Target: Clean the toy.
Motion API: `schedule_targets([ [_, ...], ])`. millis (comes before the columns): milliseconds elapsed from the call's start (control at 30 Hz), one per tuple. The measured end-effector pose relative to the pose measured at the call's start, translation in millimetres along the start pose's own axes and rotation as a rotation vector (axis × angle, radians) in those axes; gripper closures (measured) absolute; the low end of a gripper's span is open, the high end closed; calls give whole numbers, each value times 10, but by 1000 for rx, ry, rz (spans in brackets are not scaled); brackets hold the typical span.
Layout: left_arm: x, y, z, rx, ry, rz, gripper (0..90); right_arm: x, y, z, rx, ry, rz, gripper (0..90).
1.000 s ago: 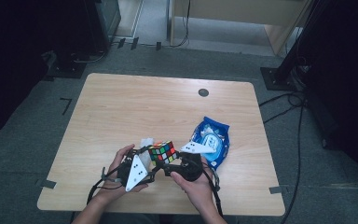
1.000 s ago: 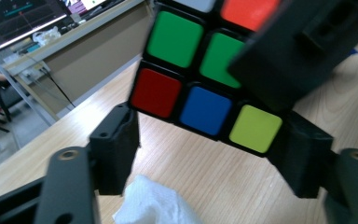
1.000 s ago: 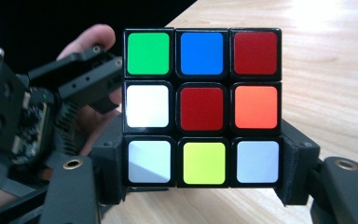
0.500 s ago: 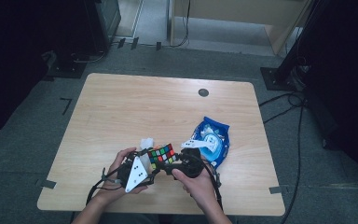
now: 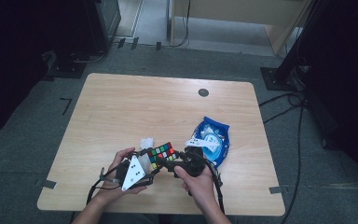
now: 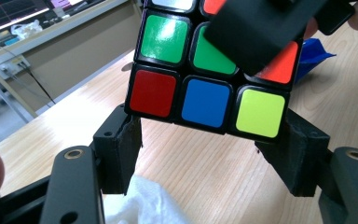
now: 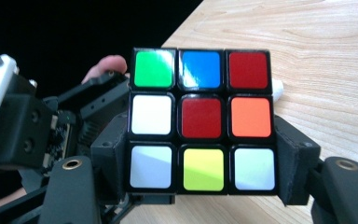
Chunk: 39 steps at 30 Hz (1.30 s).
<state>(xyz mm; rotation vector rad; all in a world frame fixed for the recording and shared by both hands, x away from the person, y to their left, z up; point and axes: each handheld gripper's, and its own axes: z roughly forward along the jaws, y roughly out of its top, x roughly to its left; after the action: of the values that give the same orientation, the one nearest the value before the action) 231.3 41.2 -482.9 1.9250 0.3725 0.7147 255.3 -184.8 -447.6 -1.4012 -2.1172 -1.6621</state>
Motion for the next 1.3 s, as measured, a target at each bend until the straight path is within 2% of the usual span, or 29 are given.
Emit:
schedule_targets([
  [100, -10, -4, 2, 3, -3, 3, 326, -10, 3, -16, -13, 1, 11, 342],
  [267, -25, 0, 6, 3, -3, 3, 292, 27, 8, -1, 15, -24, -29, 343],
  [300, -34, 5, 6, 0, -3, 9, 287, 34, 5, 8, 24, -23, -23, 343],
  [367, -69, 16, -1, 0, 6, 32, 302, 41, -4, 32, 39, -21, -27, 343],
  [433, -84, 20, -6, 4, -5, 37, 325, 58, -11, 65, 60, -15, -36, 343],
  [500, -74, 4, -19, 14, -7, 34, 337, 78, -14, 95, 71, -23, -58, 343],
  [567, -51, -7, -39, 18, -6, 23, 339, 83, -11, 121, 71, -17, -59, 342],
  [633, 25, -24, -77, 32, -2, -15, 339, 92, -8, 140, 55, -9, -69, 336],
  [700, 120, -65, -129, 44, 28, -42, 340, 106, 14, 132, 6, 5, -98, 325],
  [800, 323, -170, -264, 64, 96, -95, 340, 114, 55, 97, -66, 19, -107, 324],
  [833, 408, -213, -329, 76, 130, -121, 340, 112, 60, 100, -79, 16, -113, 336],
  [900, 508, -260, -425, 77, 164, -162, 340, 91, 53, 159, -83, -4, -136, 372],
  [967, 580, -287, -525, 66, 189, -194, 339, 69, 1, 309, -43, -68, -197, 388],
  [1067, 614, -301, -632, 47, 202, -225, 339, 44, -92, 532, 3, -114, -280, 403],
  [1100, 615, -303, -650, 46, 200, -231, 340, 49, -126, 625, 18, -129, -327, 405],
  [1133, 613, -308, -668, 41, 198, -240, 339, 59, -144, 679, 25, -138, -352, 399],
  [1200, 609, -319, -701, 37, 191, -256, 339, 77, -180, 804, 49, -192, -419, 396],
  [1300, 599, -338, -737, 34, 175, -280, 340, 57, -226, 969, 96, -241, -489, 452],
])
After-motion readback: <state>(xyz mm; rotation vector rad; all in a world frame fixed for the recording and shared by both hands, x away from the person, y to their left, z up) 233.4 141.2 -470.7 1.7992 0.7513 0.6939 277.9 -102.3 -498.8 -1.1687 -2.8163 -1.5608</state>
